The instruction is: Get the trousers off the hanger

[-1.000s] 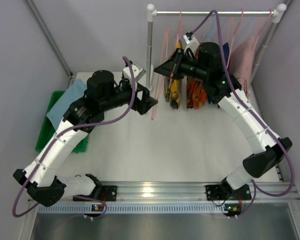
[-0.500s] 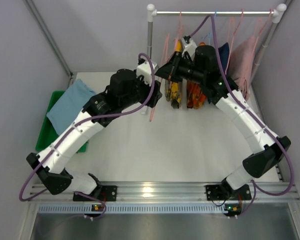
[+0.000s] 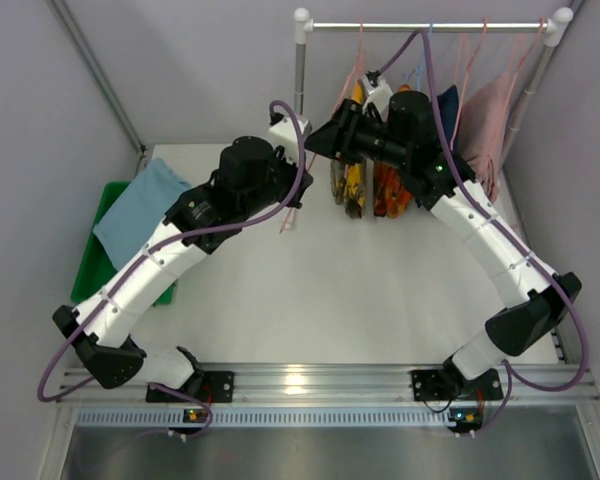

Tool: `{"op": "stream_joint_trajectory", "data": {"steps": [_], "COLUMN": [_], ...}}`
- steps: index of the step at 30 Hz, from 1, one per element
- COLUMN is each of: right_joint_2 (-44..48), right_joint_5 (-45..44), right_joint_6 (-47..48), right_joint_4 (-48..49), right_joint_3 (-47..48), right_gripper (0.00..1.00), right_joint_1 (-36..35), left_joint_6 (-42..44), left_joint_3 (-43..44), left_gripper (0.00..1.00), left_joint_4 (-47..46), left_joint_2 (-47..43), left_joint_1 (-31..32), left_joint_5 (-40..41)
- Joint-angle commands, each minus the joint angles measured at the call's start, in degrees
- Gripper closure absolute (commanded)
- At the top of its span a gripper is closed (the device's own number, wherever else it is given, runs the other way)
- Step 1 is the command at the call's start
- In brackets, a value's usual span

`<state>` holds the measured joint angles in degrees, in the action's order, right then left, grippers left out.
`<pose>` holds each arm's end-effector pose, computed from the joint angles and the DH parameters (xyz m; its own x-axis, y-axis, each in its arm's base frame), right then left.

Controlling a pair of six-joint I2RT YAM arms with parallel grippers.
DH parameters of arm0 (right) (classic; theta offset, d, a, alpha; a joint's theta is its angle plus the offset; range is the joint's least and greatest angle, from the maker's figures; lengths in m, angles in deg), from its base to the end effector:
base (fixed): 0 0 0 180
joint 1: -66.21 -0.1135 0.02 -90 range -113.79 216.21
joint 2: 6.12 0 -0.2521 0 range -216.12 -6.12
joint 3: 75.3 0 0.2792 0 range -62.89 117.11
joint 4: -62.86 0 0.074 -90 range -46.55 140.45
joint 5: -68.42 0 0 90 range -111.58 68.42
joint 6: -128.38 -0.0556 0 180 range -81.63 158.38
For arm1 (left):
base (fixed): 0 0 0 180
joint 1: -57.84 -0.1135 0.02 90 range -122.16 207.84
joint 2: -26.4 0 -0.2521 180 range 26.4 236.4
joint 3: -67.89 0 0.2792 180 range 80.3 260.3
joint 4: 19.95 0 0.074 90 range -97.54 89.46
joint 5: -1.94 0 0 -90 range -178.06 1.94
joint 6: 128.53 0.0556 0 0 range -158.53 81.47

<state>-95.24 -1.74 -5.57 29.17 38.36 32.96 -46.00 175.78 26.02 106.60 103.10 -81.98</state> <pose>0.3198 0.2322 0.4614 -0.6482 0.3557 -0.6733 -0.4808 0.4946 0.7241 0.2485 -0.2424 0.4511 -0.3015 0.1206 -0.9458 0.6014 0.7938 -0.0905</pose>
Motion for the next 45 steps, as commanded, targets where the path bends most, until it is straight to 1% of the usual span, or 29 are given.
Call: {"op": "stream_joint_trajectory", "data": {"steps": [1,2,3,4,5,10,15,20,24,25,27,28,30,31,32,33,35,37,40,45], "right_joint_2": [1.8,2.0,2.5,3.5,4.0,9.2,14.6,20.5,24.0,24.8,25.6,25.8,26.3,26.5,26.5,26.6,27.2,27.7,28.2,28.2], "right_joint_5": [1.0,0.9,0.5,0.3,-0.1,-2.3,-3.2,-3.7,-3.9,-3.7,-3.0,-2.8,-1.9,-1.6,-1.2,-0.3,0.2,0.5,1.0,1.6], "right_joint_6": [1.0,1.4,2.2,2.6,3.2,7.0,10.2,14.8,15.5,15.5,15.3,15.3,14.7,14.4,13.8,13.7,13.4,13.6,13.8,13.1], "right_joint_4": [3.1,3.0,2.7,2.7,2.4,2.4,2.6,1.0,0.5,0.2,-1.1,-1.5,-2.0,-2.4,-2.5,-2.5,-2.6,-2.8,-2.6,-2.1], "right_joint_3": [0.6,0.4,0.2,0.1,-0.1,-3.4,-7.8,-10.5,-11.7,-11.7,-11.4,-11.4,-11.4,-11.4,-11.5,-11.6,-12.1,-12.7,-13.9,-15.1], "right_gripper": [0.53,0.35,0.21,0.1,0.02,0.01,0.01,0.01,0.01,0.01,0.01,0.01,0.01,0.01,0.01,0.0,0.01,0.0,0.01,0.0], "right_joint_1": [-1.0,-1.0,-1.0,-1.0,-0.9,-0.4,1.7,5.3,8.4,8.9,10.2,10.8,12.2,12.7,13.7,14.3,15.6,16.1,17.1,17.8], "left_joint_6": [-2.2,-2.6,-2.8,-3.3,-3.6,-5.8,-5.8,-5.5,-3.7,-3.6,-4.4,-4.9,-8.3,-9.8,-11.2,-13.3,-14.5,-14.8,-12.8,-12.0], "left_joint_3": [1.6,1.6,1.5,1.5,1.4,0.4,3.8,11.9,18.1,19.4,22.7,23.9,27.1,28.1,29.2,31.3,32.9,34.3,35.6,36.5], "left_gripper": [1.0,1.0,1.0,1.0,1.0,1.0,1.0,1.0,1.0,1.0,1.0,1.0,1.0,1.0,1.0,1.0,1.0,1.0,1.0,1.0], "left_joint_4": [-1.6,-1.4,-1.2,-1.0,-1.0,-1.1,-1.5,-3.6,-5.7,-6.0,-6.3,-6.2,-5.7,-5.5,-5.3,-4.7,-4.6,-5.5,-6.4,-7.0], "left_joint_2": [-3.6,-4.0,-4.2,-4.5,-4.7,-4.6,-1.5,5.1,10.6,13.1,15.5,18.1,20.8,23.4,24.8,26.0,28.9,30.4,31.3,32.1], "left_joint_1": [-0.3,-0.3,-0.3,-0.4,-0.5,-2.1,-2.5,-2.6,-2.7,-3.0,-4.6,-5.5,-8.6,-10.0,-12.5,-13.4,-15.6,-16.2,-16.3,-16.4], "left_joint_5": [1.7,2.2,2.9,3.2,3.7,4.5,6.2,8.6,10.3,10.3,8.3,7.5,5.3,0.9,-1.6,-3.1,-6.1,-9.1,-9.7,-10.0]}}
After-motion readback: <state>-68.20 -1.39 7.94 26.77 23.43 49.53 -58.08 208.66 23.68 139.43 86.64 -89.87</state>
